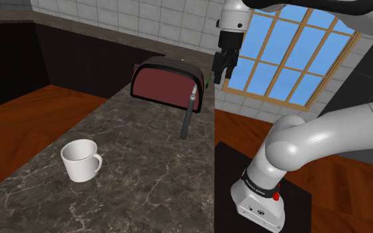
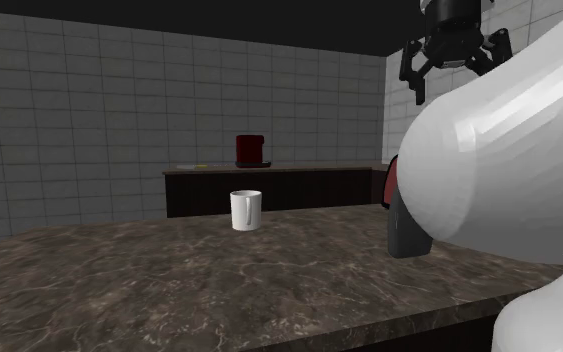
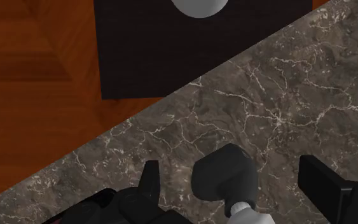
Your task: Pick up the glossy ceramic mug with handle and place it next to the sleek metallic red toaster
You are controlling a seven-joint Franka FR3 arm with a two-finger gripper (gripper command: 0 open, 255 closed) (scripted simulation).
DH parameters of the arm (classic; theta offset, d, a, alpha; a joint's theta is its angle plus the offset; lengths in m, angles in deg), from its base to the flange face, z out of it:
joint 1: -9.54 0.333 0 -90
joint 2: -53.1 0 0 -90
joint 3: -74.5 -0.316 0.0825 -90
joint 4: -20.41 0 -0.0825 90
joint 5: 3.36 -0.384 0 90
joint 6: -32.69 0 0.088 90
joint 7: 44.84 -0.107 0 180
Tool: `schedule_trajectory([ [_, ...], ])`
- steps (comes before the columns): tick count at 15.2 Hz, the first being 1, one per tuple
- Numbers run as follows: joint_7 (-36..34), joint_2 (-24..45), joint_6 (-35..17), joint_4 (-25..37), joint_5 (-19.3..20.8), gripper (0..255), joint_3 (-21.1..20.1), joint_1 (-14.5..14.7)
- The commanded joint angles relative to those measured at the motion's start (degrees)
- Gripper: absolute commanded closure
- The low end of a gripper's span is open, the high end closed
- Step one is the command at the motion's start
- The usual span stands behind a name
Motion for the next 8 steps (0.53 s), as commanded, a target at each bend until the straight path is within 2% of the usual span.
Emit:
schedule_trajectory([
  [1,0.0,0.0,0.0,0.0,0.0,0,0.0,0.0],
  [8,-7.5,6.0,-8.9,-2.3,-5.9,0,-6.5,2.8],
])
